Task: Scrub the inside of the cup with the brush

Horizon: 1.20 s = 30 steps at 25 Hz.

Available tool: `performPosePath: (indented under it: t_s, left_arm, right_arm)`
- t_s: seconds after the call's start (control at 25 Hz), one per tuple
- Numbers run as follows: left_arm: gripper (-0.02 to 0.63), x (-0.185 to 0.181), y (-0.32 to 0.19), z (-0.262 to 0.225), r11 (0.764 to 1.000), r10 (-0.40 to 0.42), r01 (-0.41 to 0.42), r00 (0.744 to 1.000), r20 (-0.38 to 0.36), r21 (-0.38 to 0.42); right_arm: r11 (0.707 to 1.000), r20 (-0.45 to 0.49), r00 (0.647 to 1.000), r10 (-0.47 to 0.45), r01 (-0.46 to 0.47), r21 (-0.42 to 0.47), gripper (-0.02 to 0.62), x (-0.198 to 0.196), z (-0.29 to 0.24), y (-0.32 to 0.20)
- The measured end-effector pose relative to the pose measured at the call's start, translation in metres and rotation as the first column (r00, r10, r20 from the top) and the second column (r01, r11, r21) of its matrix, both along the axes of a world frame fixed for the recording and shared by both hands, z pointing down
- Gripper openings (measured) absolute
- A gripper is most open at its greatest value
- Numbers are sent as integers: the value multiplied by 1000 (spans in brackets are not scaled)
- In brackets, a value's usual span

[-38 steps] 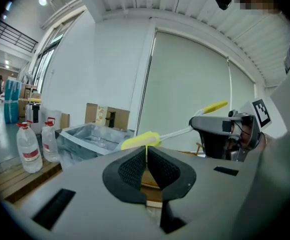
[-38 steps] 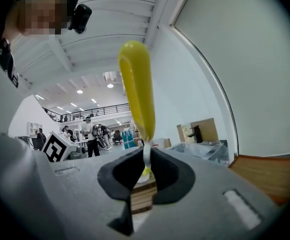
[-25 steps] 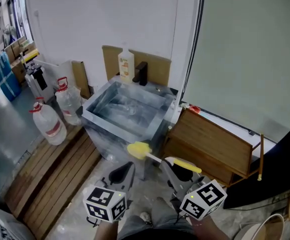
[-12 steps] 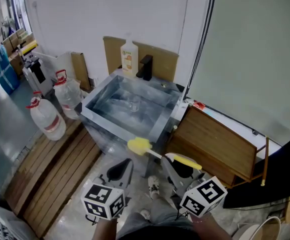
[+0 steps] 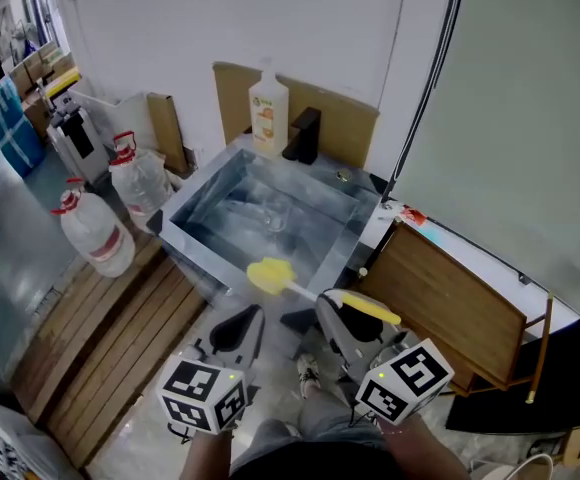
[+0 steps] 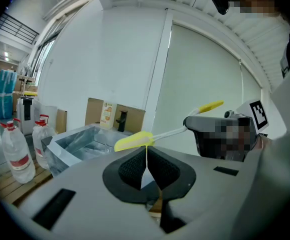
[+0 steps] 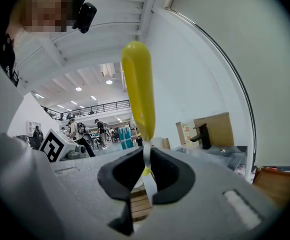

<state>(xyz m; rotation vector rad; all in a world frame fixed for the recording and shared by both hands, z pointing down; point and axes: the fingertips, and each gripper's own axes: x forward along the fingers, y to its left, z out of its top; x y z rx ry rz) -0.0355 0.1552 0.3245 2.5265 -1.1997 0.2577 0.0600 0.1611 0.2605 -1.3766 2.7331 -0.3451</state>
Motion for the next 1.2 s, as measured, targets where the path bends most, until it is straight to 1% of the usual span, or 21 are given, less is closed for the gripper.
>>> performPosePath:
  t_s: [0.36, 0.64, 0.8, 0.92, 1.2]
  left_arm:
    - [25, 19, -92, -10, 999, -38, 38, 999, 12, 15]
    - [25, 28, -150, -9, 996, -88, 88, 996, 15, 19]
    - [25, 33, -171, -5, 994, -108, 108, 994, 19, 11]
    - [25, 37, -179, -1, 993, -118, 118, 993, 20, 2]
    - [25, 42, -189, 3, 994, -109, 110, 994, 23, -22]
  right_arm:
    - [999, -5, 999, -47, 47, -4, 35, 23, -1, -90]
    - [996, -11, 996, -93, 93, -8, 35, 35, 3, -150]
    - [992, -12, 992, -124, 124, -10, 35, 39, 7, -175]
    - [990, -8, 990, -141, 140, -20, 35, 40, 11, -185]
    - [989, 11, 990, -141, 141, -32, 35, 43, 12, -196]
